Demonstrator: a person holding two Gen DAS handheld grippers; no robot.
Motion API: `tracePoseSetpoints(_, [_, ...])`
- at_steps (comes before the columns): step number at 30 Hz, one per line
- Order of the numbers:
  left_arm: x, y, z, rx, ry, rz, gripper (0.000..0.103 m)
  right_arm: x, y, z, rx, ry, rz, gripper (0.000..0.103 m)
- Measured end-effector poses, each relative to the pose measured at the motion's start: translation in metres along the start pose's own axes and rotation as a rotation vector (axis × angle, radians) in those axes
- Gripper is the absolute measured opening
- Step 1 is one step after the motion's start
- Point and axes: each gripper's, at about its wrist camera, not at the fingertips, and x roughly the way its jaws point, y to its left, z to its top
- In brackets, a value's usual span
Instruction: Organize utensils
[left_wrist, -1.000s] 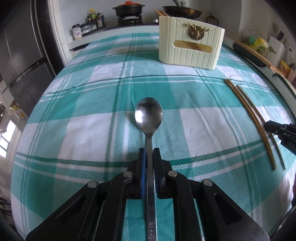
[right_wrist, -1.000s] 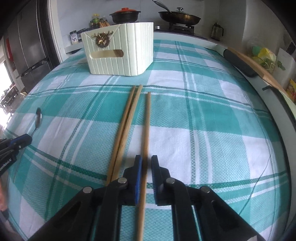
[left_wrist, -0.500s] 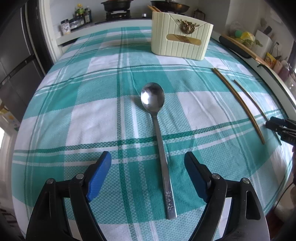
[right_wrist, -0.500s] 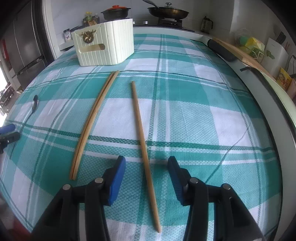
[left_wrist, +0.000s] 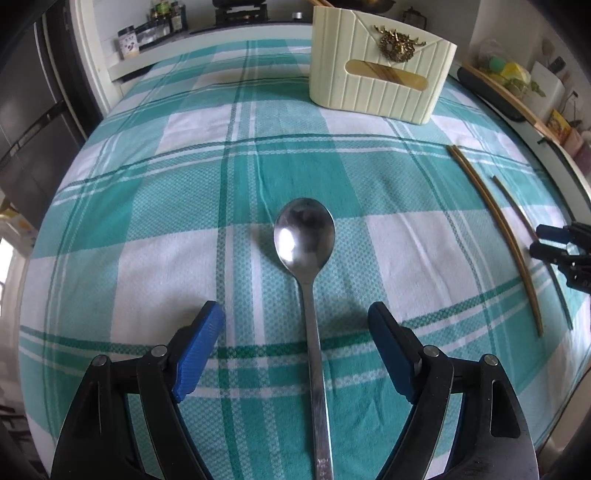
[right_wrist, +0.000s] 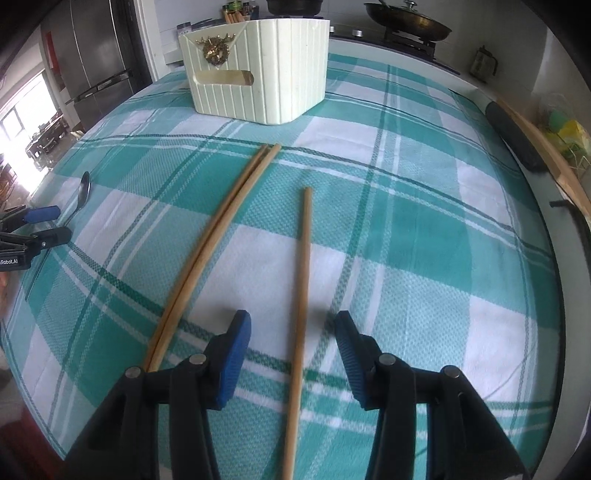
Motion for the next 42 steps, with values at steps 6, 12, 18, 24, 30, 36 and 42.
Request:
tracePoseSetpoints(6, [0.015, -0.012, 0.024, 0.003, 0.007, 0.043, 0.076, 0.022, -0.006, 0.041, 0.004, -0.006, 0.011, 0.040])
tracePoseSetpoints(12, [0.013, -0.010, 0.037, -0.009, -0.030, 0.009, 0.036, 0.028, -0.024, 0.057, 0.104, -0.020, 0.046, 0.006])
tracePoseSetpoints(18, [-0.031, -0.011, 0.035, 0.007, -0.155, -0.018, 0.036, -0.021, -0.034, 0.048, 0.201, -0.153, 0.088, 0.006])
tracePoseSetpoints(24, [-0.095, -0.012, 0.027, 0.027, -0.296, -0.069, 0.036, -0.110, -0.023, 0.031, 0.212, -0.345, 0.101, 0.006])
tracePoseSetpoints(30, [-0.136, -0.013, 0.014, 0.012, -0.381, -0.114, 0.035, -0.180, -0.003, 0.007, 0.187, -0.503, 0.074, 0.006])
tracePoseSetpoints(36, [-0.160, -0.017, 0.012, 0.002, -0.430, -0.160, 0.035, -0.214, 0.018, -0.010, 0.164, -0.647, 0.013, 0.006])
tracePoseSetpoints(42, [-0.171, -0.019, 0.017, -0.003, -0.435, -0.203, 0.035, -0.225, 0.025, -0.011, 0.183, -0.719, 0.020, 0.006])
